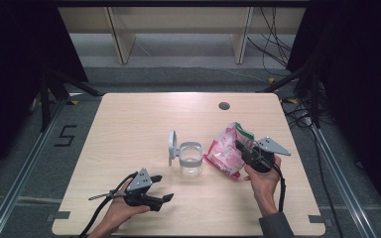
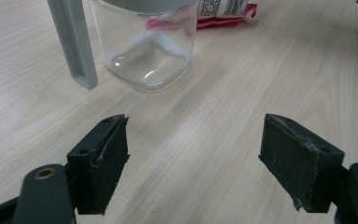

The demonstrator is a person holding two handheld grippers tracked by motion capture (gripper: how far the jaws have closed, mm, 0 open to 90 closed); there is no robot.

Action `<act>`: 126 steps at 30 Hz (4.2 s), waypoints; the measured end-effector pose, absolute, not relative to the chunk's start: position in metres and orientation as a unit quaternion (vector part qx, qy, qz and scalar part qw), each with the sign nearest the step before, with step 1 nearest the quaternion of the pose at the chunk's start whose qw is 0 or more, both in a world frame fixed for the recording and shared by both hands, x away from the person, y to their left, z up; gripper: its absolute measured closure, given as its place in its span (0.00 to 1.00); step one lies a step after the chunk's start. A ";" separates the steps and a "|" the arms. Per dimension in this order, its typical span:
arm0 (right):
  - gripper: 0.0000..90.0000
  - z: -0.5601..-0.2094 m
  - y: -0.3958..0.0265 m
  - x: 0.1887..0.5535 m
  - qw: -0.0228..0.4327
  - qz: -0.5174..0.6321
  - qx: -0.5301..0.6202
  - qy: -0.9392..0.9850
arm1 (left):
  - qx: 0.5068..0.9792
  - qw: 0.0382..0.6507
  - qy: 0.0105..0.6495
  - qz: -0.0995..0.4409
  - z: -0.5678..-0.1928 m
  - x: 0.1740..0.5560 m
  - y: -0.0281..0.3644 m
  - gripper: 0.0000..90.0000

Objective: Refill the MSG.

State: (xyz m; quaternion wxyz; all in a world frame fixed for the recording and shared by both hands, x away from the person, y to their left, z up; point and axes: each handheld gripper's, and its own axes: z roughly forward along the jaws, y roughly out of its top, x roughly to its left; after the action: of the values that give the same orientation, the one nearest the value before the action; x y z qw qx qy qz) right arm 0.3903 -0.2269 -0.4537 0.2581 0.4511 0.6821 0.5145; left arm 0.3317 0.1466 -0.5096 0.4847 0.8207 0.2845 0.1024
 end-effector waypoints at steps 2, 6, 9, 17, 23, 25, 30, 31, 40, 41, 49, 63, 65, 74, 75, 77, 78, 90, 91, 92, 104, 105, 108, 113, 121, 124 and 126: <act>1.00 -0.449 -0.227 0.389 0.265 0.515 0.437 0.688 | 0.813 0.496 0.289 0.096 -0.510 0.330 0.144 0.25; 1.00 -0.436 -0.220 0.381 0.283 0.509 0.419 0.696 | 0.810 0.503 0.285 0.099 -0.510 0.329 0.139 0.26; 1.00 -0.429 -0.219 0.377 0.289 0.504 0.409 0.703 | 0.813 0.505 0.268 0.106 -0.509 0.326 0.134 0.26; 1.00 -0.419 -0.222 0.371 0.303 0.507 0.387 0.708 | 0.815 0.517 0.240 0.105 -0.499 0.325 0.101 0.26; 1.00 -0.414 -0.225 0.364 0.302 0.513 0.381 0.707 | 0.825 0.507 0.226 0.104 -0.501 0.330 0.071 0.27; 1.00 -0.412 -0.225 0.362 0.296 0.521 0.384 0.703 | 0.822 0.510 0.235 0.098 -0.504 0.336 0.062 0.28; 1.00 -0.405 -0.227 0.360 0.293 0.528 0.378 0.701 | 0.813 0.518 0.245 0.105 -0.506 0.346 0.038 0.29; 1.00 -0.404 -0.226 0.358 0.292 0.530 0.381 0.699 | 0.811 0.520 0.247 0.107 -0.507 0.346 0.033 0.29; 1.00 -0.387 -0.219 0.344 0.283 0.554 0.354 0.698 | 0.805 0.515 0.262 0.137 -0.518 0.351 0.006 0.31; 1.00 -0.386 -0.218 0.342 0.284 0.559 0.355 0.693 | 0.801 0.515 0.268 0.144 -0.518 0.352 0.005 0.32; 1.00 -0.377 -0.208 0.329 0.275 0.567 0.339 0.698 | 0.805 0.510 0.263 0.150 -0.514 0.351 0.004 0.35; 1.00 -0.373 -0.197 0.325 0.266 0.569 0.320 0.709 | 0.803 0.504 0.247 0.202 -0.508 0.350 0.002 0.79; 1.00 -0.373 -0.198 0.326 0.267 0.568 0.321 0.709 | 0.802 0.505 0.252 0.198 -0.508 0.349 0.001 0.82; 1.00 -0.374 -0.198 0.340 0.244 0.574 0.352 0.698 | 0.804 0.497 0.269 0.184 -0.507 0.344 -0.008 0.87; 1.00 -0.374 -0.198 0.342 0.243 0.577 0.352 0.696 | 0.801 0.499 0.275 0.185 -0.508 0.343 -0.009 0.87; 1.00 -0.373 -0.196 0.347 0.240 0.574 0.362 0.694 | 0.803 0.494 0.274 0.192 -0.508 0.344 -0.010 0.87; 1.00 -0.373 -0.194 0.349 0.239 0.575 0.365 0.692 | 0.801 0.493 0.281 0.190 -0.508 0.345 -0.011 0.87; 1.00 -0.371 -0.179 0.369 0.238 0.569 0.370 0.695 | 0.778 0.508 0.315 0.193 -0.512 0.350 -0.016 0.88; 1.00 -0.369 -0.178 0.368 0.233 0.568 0.380 0.692 | 0.773 0.515 0.318 0.190 -0.511 0.349 -0.018 0.88; 1.00 -0.369 -0.179 0.370 0.246 0.566 0.373 0.693 | 0.772 0.518 0.316 0.189 -0.511 0.349 -0.018 0.89; 1.00 -0.365 -0.173 0.377 0.242 0.568 0.392 0.682 | 0.751 0.536 0.336 0.190 -0.511 0.346 -0.030 0.89; 1.00 -0.365 -0.173 0.377 0.243 0.568 0.393 0.682 | 0.747 0.538 0.343 0.190 -0.511 0.345 -0.031 0.89; 1.00 -0.364 -0.170 0.378 0.238 0.568 0.391 0.684 | 0.749 0.535 0.340 0.192 -0.509 0.344 -0.030 0.89; 1.00 -0.359 -0.162 0.377 0.243 0.557 0.375 0.700 | 0.742 0.540 0.342 0.203 -0.508 0.338 -0.032 0.89; 1.00 -0.360 -0.154 0.384 0.256 0.529 0.347 0.731 | 0.742 0.539 0.347 0.195 -0.512 0.336 -0.034 0.89; 1.00 -0.360 -0.152 0.385 0.250 0.519 0.342 0.742 | 0.740 0.541 0.351 0.191 -0.514 0.336 -0.035 0.89; 1.00 -0.360 -0.150 0.386 0.249 0.520 0.337 0.744 | 0.738 0.540 0.352 0.198 -0.514 0.334 -0.036 0.89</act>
State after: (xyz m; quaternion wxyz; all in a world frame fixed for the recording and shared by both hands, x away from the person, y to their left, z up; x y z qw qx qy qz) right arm 0.3855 -0.1499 -0.3605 0.2491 0.3368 0.7444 0.5199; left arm 0.3337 -0.0357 -0.5136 0.5401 0.7384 0.3521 0.1975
